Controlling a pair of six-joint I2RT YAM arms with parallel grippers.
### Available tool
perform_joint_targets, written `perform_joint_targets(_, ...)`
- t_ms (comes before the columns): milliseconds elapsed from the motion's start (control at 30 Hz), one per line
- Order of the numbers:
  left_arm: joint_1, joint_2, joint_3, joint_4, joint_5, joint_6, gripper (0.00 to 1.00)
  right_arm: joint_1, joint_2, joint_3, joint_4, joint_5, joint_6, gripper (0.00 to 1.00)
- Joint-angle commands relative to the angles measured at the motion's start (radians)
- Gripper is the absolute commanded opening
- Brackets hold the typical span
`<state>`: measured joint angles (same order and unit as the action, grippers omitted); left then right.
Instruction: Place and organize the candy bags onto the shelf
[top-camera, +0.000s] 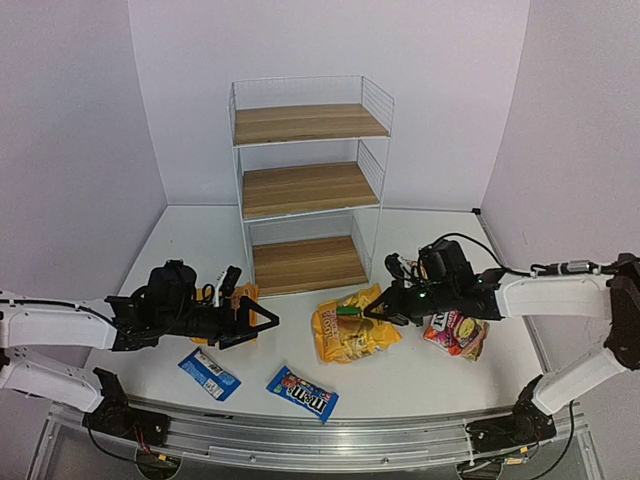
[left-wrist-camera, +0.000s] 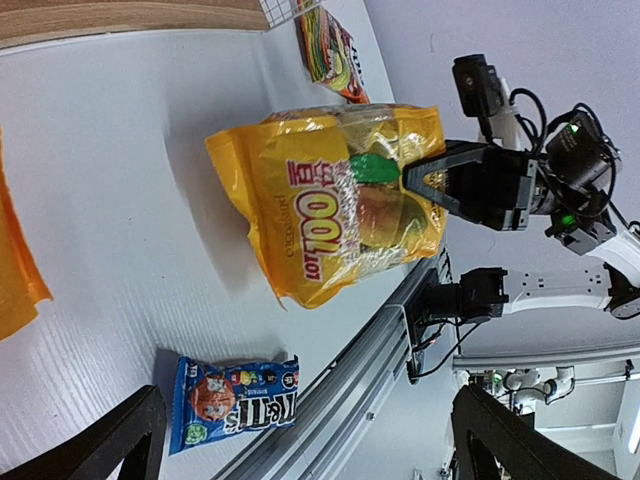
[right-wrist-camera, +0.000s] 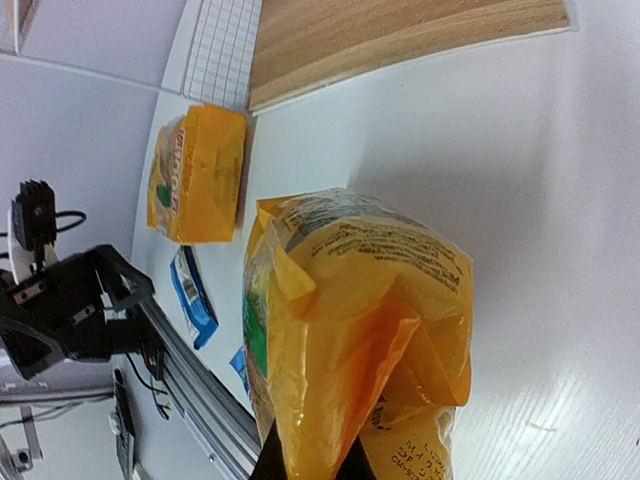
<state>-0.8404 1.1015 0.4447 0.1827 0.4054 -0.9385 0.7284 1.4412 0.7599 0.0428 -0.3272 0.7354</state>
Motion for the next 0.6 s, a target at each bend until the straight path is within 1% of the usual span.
perform_joint_targets(0, -0.047, 0.107, 0.104, 0.198, -0.064, -0.015, 1.00, 0.003, -0.166, -0.042, 0.158, 0.091, 0.175, 0.00)
perform_joint_targets(133, -0.073, 0.233, 0.137, 0.403, 0.025, -0.025, 1.00, 0.003, -0.251, -0.055, 0.176, 0.110, 0.264, 0.00)
perform_joint_targets(300, -0.119, 0.407, 0.240, 0.515, 0.075, -0.038, 1.00, 0.007, -0.315, -0.090, 0.267, 0.109, 0.385, 0.00)
perform_joint_targets(367, -0.139, 0.455, 0.275, 0.580, 0.069, -0.058, 1.00, 0.014, -0.328, -0.111, 0.317, 0.130, 0.416, 0.00)
perform_joint_targets(467, -0.154, 0.503, 0.336, 0.575, 0.017, -0.090, 1.00, 0.023, -0.327, -0.143, 0.416, 0.153, 0.463, 0.00)
perform_joint_targets(567, -0.176, 0.528, 0.356, 0.591, -0.049, -0.130, 1.00, 0.035, -0.328, -0.160, 0.481, 0.201, 0.484, 0.00)
